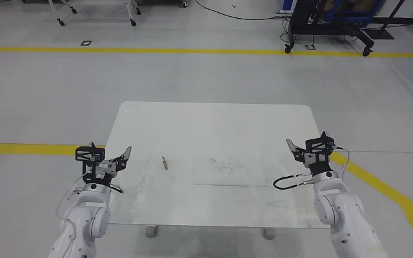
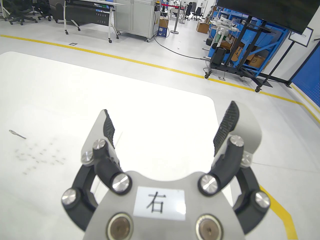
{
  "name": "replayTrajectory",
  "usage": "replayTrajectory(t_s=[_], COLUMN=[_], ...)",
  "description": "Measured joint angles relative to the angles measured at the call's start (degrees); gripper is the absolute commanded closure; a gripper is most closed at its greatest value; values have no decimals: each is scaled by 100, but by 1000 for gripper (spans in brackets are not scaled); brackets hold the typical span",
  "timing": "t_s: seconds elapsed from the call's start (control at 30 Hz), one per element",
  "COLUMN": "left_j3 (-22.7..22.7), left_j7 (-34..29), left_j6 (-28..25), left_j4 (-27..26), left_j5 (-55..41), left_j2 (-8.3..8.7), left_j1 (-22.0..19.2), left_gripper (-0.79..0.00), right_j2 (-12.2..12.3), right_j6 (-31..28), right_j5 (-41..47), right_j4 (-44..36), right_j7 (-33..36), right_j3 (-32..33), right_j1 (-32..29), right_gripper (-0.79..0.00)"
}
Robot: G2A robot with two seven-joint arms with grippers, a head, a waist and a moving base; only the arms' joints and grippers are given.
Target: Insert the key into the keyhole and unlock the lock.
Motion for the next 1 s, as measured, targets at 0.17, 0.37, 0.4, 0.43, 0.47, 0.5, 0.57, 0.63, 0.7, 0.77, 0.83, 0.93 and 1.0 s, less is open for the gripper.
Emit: replayTrajectory(t_s=[0.17,0.37,0.4,0.43,0.47,0.5,0.57,0.63,0.7,0.77,0.83,0.93,1.0], left_j3=[0,0,0,0,0,0,0,0,0,0,0,0,0], left_j7=[0,0,0,0,0,0,0,0,0,0,0,0,0], left_j6=[0,0,0,0,0,0,0,0,0,0,0,0,0], left_j4=[0,0,0,0,0,0,0,0,0,0,0,0,0], left_j5=[0,0,0,0,0,0,0,0,0,0,0,0,0], left_j2=[0,0,0,0,0,0,0,0,0,0,0,0,0], left_j1=[0,0,0,0,0,0,0,0,0,0,0,0,0], left_gripper=[-785,-785,-785,-785,-785,-785,-785,-785,-785,-785,-785,-785,-785], right_j2=[0,-26,-44,-67,-107,-140,-216,-313,-399,-463,-520,-571,-591], right_j6=[0,-528,-699,-860,-1055,-1186,-1354,-1421,-1486,-1517,-1645,-1894,-2156], right_j5=[0,-639,-749,-803,-832,-854,-895,-828,-659,-579,-436,-308,-242], right_j4=[0,-120,-85,-21,103,215,460,723,1009,1232,1464,1768,1991], right_j7=[0,235,280,335,412,465,548,588,640,653,609,651,735], right_j3=[0,-727,-967,-1217,-1565,-1827,-2324,-2819,-3166,-3386,-3562,-3714,-3785], right_j1=[0,392,545,717,968,1166,1545,1902,2222,2456,2662,2889,3040], right_gripper=[-785,-785,-785,-785,-785,-785,-785,-785,-785,-785,-785,-785,-785])
